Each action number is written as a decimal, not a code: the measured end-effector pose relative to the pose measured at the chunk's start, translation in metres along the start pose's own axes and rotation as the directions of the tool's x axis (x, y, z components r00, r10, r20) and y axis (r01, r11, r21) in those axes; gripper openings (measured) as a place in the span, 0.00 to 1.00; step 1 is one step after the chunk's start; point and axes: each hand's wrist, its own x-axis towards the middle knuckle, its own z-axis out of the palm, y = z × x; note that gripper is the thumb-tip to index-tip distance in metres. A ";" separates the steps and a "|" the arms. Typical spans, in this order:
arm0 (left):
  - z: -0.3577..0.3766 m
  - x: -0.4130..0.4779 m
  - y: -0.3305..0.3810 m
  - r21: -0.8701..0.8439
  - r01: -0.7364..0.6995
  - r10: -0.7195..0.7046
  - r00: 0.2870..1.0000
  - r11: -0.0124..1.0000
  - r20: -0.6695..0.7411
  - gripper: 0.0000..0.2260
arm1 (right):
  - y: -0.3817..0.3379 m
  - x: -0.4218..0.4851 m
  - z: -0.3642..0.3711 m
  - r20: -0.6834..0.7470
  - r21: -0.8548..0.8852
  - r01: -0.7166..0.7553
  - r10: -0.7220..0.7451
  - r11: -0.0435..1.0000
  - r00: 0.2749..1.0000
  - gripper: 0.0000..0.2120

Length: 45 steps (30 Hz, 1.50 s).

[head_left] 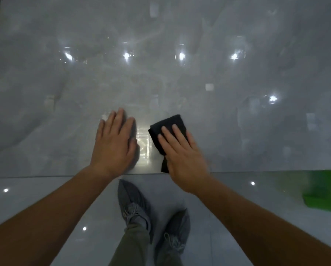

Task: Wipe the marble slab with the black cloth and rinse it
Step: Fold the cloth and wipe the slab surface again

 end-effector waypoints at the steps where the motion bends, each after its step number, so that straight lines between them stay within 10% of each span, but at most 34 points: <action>1: 0.002 -0.006 0.011 -0.008 -0.028 0.028 1.000 1.000 -0.002 0.27 | 0.017 -0.007 -0.002 0.002 -0.001 -0.004 0.004 1.000 1.000 0.30; 9: 0.038 -0.025 0.090 -0.056 -0.117 0.119 0.992 0.992 0.036 0.23 | 0.131 -0.078 -0.018 -0.102 0.088 -0.686 0.691 0.722 0.715 0.30; 15: 0.035 -0.026 0.088 -0.029 -0.154 0.156 0.986 0.988 0.058 0.23 | 0.043 -0.056 0.002 -0.005 -0.008 -0.203 0.202 0.979 0.979 0.30; 20: 0.019 -0.025 0.050 -0.029 -0.183 0.184 0.982 0.983 0.031 0.22 | 0.066 -0.047 0.000 -0.013 -0.010 -0.186 0.186 0.982 0.982 0.29; 26: 0.000 -0.026 -0.040 0.082 0.119 -0.116 0.993 0.990 -0.036 0.25 | 0.011 0.009 0.004 -0.091 0.074 -0.517 0.523 0.852 0.848 0.30; 32: -0.016 -0.033 -0.085 -0.173 0.094 -0.095 0.995 0.980 -0.001 0.26 | -0.102 0.046 0.020 -0.004 0.093 -0.034 0.034 0.995 0.999 0.33; 38: -0.028 -0.027 -0.094 -0.283 0.040 -0.048 0.999 0.958 -0.021 0.21 | -0.086 0.044 0.012 0.083 0.041 -0.001 -0.002 0.999 0.997 0.32; 45: -0.034 0.002 -0.071 -0.543 0.085 -0.077 0.996 0.835 0.037 0.17 | -0.096 0.047 -0.016 -0.038 0.652 -0.202 0.298 0.731 0.954 0.24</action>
